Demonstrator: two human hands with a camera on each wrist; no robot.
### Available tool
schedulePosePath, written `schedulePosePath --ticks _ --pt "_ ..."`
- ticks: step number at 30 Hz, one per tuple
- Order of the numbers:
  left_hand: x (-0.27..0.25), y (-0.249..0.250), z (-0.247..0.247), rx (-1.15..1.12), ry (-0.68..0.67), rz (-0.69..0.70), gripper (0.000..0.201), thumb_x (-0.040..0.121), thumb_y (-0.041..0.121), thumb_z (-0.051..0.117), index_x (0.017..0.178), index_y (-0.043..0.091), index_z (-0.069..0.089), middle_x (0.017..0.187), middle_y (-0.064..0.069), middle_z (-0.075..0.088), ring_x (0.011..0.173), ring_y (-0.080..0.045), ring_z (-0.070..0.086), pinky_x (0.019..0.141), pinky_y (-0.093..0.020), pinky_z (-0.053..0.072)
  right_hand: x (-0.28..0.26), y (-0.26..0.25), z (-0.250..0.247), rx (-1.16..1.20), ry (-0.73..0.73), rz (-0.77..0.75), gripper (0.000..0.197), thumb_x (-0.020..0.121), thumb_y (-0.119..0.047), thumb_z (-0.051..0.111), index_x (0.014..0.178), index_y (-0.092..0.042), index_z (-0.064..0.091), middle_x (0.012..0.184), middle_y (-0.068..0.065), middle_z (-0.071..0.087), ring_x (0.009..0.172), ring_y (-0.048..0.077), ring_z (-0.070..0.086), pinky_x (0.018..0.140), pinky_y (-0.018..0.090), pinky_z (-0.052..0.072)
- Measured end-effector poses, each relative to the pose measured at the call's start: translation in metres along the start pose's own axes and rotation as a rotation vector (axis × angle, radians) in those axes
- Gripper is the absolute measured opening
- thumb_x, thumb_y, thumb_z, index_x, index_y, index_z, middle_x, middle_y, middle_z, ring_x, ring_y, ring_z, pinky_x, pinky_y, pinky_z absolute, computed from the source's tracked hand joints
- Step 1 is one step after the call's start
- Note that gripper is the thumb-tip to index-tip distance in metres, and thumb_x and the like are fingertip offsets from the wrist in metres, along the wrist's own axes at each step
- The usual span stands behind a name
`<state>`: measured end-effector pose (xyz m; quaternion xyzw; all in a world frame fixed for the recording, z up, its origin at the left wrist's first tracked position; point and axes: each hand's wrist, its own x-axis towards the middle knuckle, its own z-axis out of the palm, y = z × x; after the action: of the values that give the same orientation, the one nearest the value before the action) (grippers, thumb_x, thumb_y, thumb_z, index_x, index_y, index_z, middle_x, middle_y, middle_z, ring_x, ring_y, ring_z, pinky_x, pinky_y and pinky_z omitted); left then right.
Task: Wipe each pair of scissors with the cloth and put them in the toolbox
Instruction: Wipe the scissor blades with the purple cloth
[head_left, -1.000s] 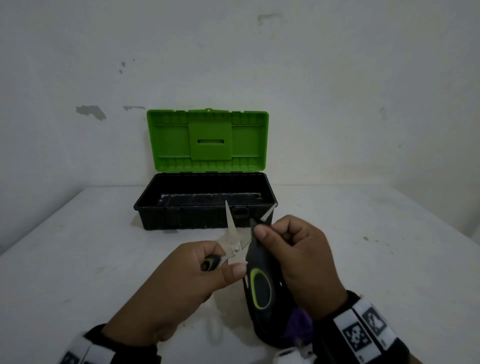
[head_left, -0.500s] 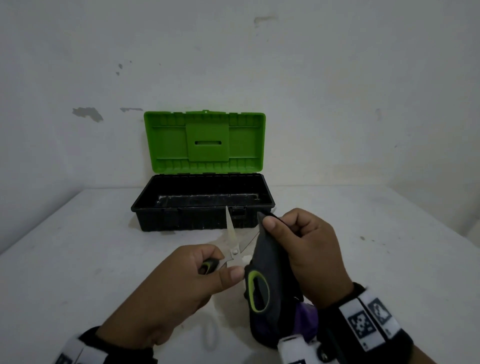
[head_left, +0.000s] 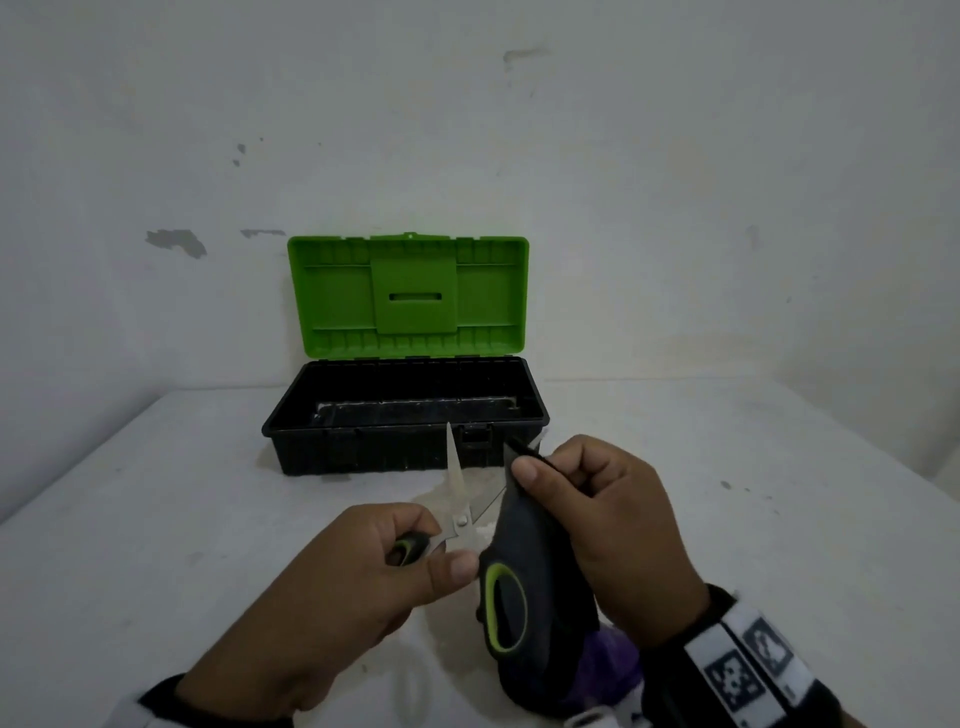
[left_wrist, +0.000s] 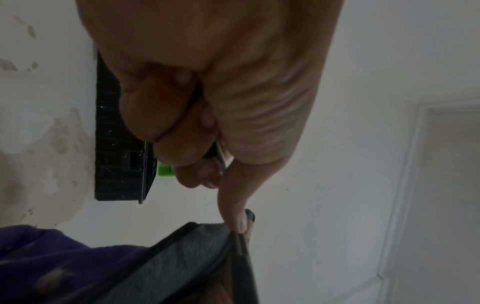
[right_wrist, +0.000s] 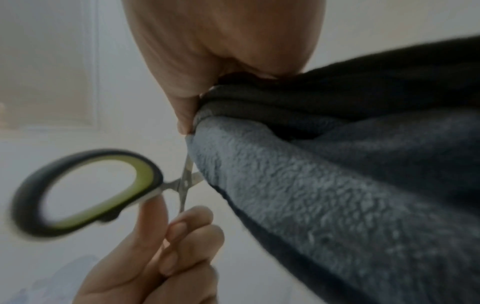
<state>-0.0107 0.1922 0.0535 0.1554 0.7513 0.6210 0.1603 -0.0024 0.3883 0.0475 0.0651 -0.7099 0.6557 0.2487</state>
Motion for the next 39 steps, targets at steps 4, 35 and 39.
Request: schedulePosePath --ticks 4,35,39 --pt "0.000 0.000 0.003 0.036 0.025 0.024 0.037 0.064 0.040 0.077 0.067 0.009 0.058 0.046 0.003 0.034 0.038 -0.008 0.028 0.038 -0.017 0.027 0.010 0.001 -0.008 0.021 0.082 -0.010 0.025 0.077 -0.023 0.076 0.060 -0.012 0.061 0.053 -0.005 0.062 0.049 0.006 0.054 0.049 0.017 0.045" --pt "0.000 -0.004 0.012 0.573 0.436 0.201 0.037 0.068 0.056 0.075 0.066 0.025 0.055 0.053 0.007 0.052 0.052 0.003 0.047 0.047 -0.011 0.037 0.018 0.009 0.001 -0.345 0.167 0.003 0.029 0.081 -0.035 0.076 0.061 -0.016 0.066 0.056 -0.005 0.067 0.048 0.001 0.057 0.048 0.015 0.045" --pt "0.002 -0.007 0.013 0.568 0.437 0.199 0.037 0.068 0.057 0.074 0.068 0.025 0.056 0.058 0.004 0.054 0.052 -0.005 0.046 0.051 -0.017 0.038 0.012 0.010 0.006 -0.362 0.112 -0.012 0.027 0.081 -0.034 0.076 0.063 -0.016 0.068 0.059 -0.003 0.068 0.053 0.009 0.063 0.049 0.020 0.049"
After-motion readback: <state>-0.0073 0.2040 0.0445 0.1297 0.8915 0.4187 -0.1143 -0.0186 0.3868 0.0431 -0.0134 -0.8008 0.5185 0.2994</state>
